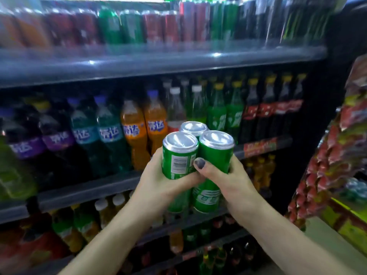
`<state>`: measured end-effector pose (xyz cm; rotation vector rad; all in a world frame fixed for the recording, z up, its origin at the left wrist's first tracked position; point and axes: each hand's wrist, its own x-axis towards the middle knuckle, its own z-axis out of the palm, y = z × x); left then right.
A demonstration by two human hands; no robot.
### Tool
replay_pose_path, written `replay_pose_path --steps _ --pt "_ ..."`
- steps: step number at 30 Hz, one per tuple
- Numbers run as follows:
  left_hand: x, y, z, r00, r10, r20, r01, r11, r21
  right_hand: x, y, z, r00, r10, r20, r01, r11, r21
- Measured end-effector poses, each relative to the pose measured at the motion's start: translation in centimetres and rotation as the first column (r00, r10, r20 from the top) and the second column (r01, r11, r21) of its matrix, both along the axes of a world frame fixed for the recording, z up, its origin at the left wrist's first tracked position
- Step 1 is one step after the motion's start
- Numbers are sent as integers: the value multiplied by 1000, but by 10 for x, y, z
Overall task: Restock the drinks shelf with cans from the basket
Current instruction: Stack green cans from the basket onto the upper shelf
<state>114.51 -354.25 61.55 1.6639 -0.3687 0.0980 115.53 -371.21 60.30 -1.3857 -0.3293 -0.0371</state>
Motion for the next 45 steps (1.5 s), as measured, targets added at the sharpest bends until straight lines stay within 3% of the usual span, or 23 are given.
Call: replay_pose_path --steps 10,17,24,36,45 --pt "34 9 128 967 -110 232 124 991 -48 19 14 136 972 -85 217 75 996 53" --pt "81 -12 201 941 -146 307 164 986 -33 60 -3 209 937 -190 293 171 981 91" --pt "145 -65 256 938 -140 317 154 988 -19 132 -54 266 926 -115 360 98 993 63" --pt "284 -139 261 970 -50 239 58 998 -26 278 -127 280 939 -29 342 46 998 -41" --pt "316 -145 249 987 -44 156 27 994 110 327 -141 260 936 -79 344 161 963 -218"
